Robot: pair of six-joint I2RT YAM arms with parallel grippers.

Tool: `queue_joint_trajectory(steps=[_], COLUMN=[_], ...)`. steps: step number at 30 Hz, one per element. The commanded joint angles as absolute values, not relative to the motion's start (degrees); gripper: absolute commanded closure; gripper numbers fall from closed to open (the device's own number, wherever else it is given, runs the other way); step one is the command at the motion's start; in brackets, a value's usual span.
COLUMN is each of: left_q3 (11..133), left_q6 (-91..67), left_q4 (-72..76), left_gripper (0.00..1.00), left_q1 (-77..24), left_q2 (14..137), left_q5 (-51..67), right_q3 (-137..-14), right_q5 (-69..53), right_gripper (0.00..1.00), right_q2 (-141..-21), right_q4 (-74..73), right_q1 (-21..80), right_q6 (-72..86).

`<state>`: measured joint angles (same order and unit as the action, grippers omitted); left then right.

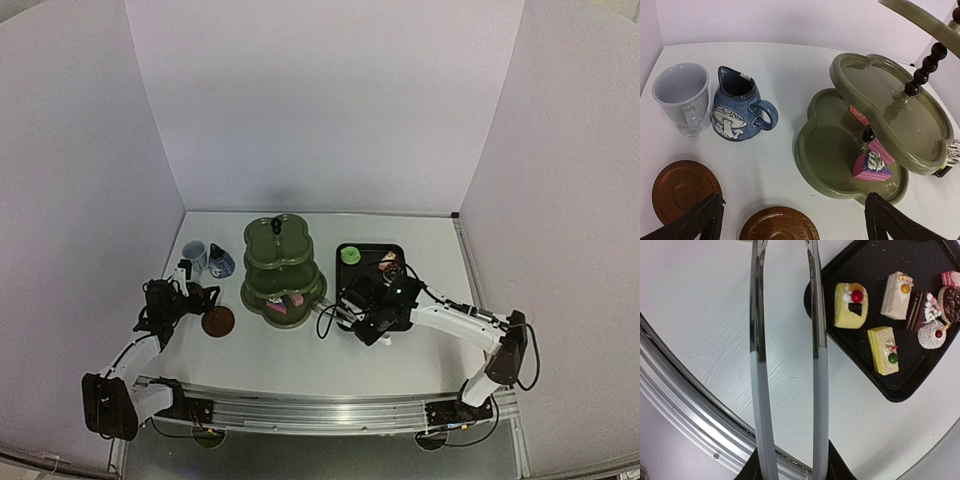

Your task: Serve the afternoon tea

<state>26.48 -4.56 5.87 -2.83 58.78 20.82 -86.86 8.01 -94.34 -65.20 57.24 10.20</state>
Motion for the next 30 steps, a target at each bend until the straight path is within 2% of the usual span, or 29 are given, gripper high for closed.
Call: queue_joint_trajectory(steps=[1, 11, 30], left_q3=[26.64, 26.39, 26.21], left_q6=[-4.48, -4.25, -4.21], left_q4=[6.95, 7.20, 7.34], left_gripper=[0.02, 0.02, 0.02], left_q1=[-2.55, -2.57, -2.55], left_q2=[58.54, 58.13, 57.92], left_q5=[21.20, 21.62, 21.71], right_q3=[-86.62, -84.46, -81.37], right_q5=[9.05, 6.33, 4.91], right_gripper=[0.71, 0.69, 0.65], right_q2=[-89.80, -86.20, -90.76], right_q4=[-71.57, -79.51, -76.78], right_q1=[55.45, 49.62, 46.16], right_q6=[10.63, 8.49, 6.73])
